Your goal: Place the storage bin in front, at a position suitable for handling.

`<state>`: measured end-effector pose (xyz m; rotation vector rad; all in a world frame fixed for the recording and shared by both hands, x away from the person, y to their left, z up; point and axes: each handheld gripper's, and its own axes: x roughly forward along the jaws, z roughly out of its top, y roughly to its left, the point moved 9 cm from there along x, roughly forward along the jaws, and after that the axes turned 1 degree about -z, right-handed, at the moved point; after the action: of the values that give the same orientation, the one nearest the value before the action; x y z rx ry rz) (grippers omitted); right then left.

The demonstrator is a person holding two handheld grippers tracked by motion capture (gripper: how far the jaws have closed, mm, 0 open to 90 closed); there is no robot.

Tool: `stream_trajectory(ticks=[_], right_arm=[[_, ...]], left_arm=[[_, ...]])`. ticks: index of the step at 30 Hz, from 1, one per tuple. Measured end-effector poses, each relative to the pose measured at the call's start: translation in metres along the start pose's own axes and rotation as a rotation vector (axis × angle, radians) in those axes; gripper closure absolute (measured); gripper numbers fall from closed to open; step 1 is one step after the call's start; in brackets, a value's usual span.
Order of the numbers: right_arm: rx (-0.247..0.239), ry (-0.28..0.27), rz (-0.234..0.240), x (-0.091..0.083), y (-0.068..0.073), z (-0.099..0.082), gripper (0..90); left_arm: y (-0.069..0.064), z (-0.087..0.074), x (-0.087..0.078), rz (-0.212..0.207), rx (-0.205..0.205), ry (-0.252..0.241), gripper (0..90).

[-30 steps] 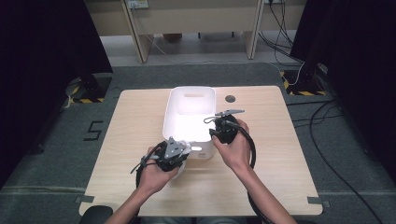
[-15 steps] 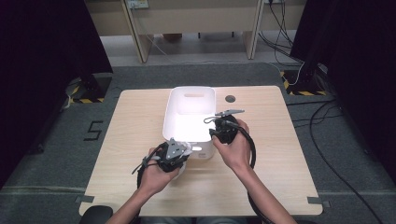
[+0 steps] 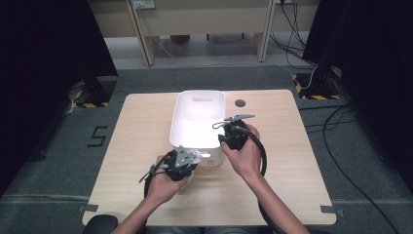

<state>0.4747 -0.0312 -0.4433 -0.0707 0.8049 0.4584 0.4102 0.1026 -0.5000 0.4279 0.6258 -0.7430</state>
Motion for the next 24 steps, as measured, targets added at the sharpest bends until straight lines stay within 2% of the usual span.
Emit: stream_trajectory(ticks=[6, 9, 13, 24], right_arm=[[-0.005, 0.000, -0.002, 0.000, 0.000, 0.000, 71.4], [-0.006, -0.003, -0.001, 0.000, 0.000, 0.000, 71.3], [-0.005, -0.003, -0.002, 0.000, 0.000, 0.000, 71.3], [-0.003, -0.003, -0.003, 0.000, 0.000, 0.000, 71.3]], left_arm=[[-0.003, -0.004, 0.003, -0.009, 0.004, 0.025, 79.8], [-0.001, -0.005, 0.007, 0.002, -0.005, 0.007, 79.9], [-0.002, -0.006, 0.007, 0.006, 0.004, 0.016, 79.8], [-0.001, -0.009, 0.010, -0.004, -0.004, 0.029, 79.8]])
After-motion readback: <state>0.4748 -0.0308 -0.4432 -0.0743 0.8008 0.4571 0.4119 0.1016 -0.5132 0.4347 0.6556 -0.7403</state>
